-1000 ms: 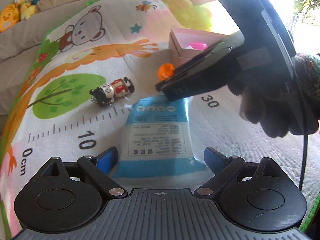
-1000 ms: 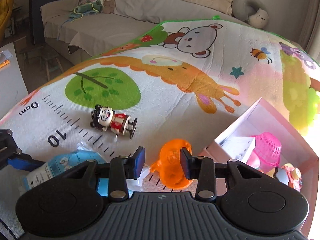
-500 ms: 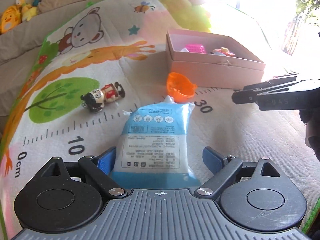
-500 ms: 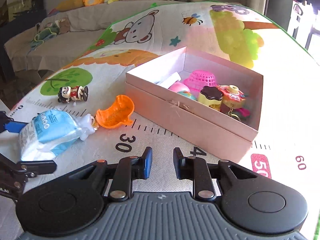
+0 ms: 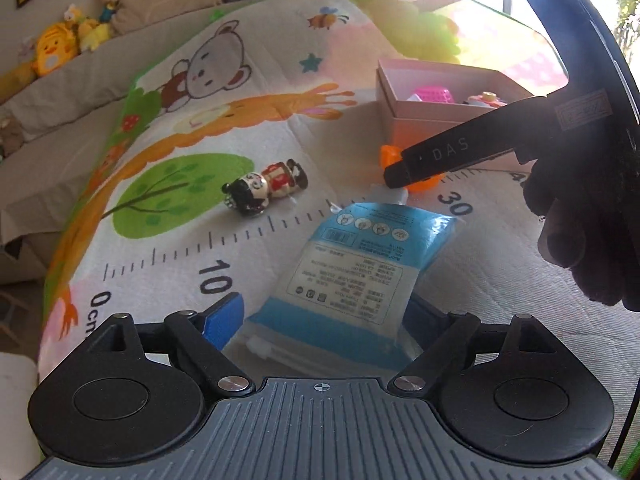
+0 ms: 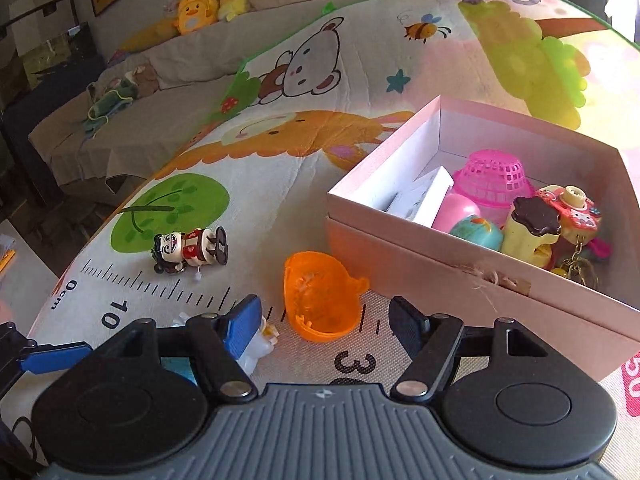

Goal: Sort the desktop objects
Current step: 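Grasp the orange cup with the right tool while the left tool holds the packet, then set the blue packet down on the mat while the right tool sets down the orange cup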

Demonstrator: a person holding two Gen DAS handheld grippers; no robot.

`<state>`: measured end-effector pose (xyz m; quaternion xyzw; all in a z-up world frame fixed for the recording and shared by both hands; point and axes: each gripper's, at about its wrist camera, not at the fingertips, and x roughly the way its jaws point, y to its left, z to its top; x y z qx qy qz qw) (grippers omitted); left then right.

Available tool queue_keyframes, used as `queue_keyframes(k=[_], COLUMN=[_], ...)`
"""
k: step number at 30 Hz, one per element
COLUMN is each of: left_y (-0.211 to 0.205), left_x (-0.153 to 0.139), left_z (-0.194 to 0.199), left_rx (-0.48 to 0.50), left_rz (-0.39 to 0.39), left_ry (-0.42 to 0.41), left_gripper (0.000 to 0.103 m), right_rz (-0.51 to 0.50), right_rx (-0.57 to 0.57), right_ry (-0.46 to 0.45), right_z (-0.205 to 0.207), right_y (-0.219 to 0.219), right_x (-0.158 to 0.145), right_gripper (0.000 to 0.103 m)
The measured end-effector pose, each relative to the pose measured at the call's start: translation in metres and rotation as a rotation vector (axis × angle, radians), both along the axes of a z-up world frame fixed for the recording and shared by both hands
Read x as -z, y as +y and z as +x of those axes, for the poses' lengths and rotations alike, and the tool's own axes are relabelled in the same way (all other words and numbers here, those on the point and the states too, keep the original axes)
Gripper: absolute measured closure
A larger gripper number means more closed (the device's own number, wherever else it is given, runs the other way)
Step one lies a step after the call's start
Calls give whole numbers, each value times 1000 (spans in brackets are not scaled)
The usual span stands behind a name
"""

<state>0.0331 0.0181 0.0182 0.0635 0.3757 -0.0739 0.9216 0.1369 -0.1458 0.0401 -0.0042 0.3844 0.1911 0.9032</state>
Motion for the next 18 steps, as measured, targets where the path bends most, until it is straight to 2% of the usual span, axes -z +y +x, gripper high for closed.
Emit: queue_keyframes(k=[2, 7, 11, 18], left_y=[3, 3, -2, -31], left_x=[-1, -1, 1, -4], left_z=[0, -3, -4, -14], left_rx=[-2, 16, 48, 221], left_rz=[-3, -23, -41, -137], left_ry=[0, -7, -11, 2], left_gripper=[13, 10, 10, 9], right_rz=[-1, 6, -9, -84], right_rx=[-14, 14, 46, 52], right_ry=[31, 26, 14, -35], right_z=[1, -18, -53, -119], right_y=[-1, -24, -52, -83], right_x=[4, -1, -8, -10], right_gripper=[61, 67, 67, 67])
